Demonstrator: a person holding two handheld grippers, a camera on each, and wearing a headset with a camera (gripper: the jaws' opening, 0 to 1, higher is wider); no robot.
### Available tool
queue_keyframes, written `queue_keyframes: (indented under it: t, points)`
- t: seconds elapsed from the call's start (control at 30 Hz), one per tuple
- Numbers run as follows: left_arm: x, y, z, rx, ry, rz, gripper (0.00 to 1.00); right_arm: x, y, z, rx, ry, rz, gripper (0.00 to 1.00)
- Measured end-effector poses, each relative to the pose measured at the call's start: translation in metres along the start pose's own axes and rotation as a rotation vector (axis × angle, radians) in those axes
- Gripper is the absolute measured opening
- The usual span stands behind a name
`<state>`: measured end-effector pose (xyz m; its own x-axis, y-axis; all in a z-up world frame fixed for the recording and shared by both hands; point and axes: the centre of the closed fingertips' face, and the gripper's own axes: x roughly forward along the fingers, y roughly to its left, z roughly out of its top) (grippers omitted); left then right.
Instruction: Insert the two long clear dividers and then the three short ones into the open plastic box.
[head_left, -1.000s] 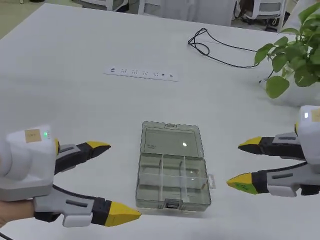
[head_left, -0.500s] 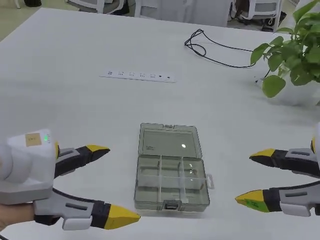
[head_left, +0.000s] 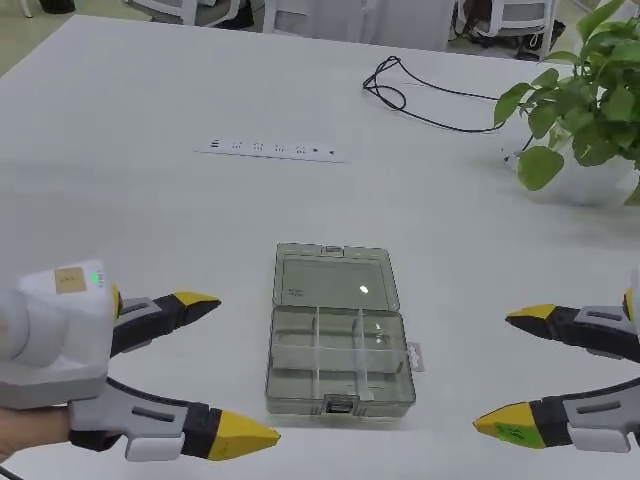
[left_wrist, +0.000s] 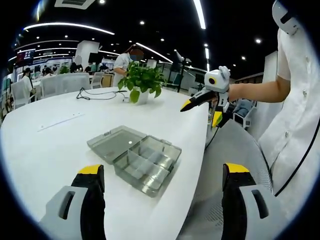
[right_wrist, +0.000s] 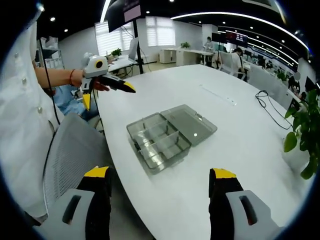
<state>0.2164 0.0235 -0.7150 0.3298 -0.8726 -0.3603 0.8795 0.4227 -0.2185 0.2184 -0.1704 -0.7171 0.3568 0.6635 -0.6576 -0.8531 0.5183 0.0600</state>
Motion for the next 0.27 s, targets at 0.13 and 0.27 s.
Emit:
queue_keyframes:
  t: [0.13,0.27]
  points:
    - [-0.0001,-0.0009,-0.0022,0.002,0.007,-0.003,1.0,0.0,0.0016,-0.0011,0.001,0.001,0.0,0.81]
    - [0.0003,-0.0026,-0.0039,0.004,0.012,-0.006,1.0,-0.0004,0.0027,-0.0015,0.002,0.001,-0.001,0.82]
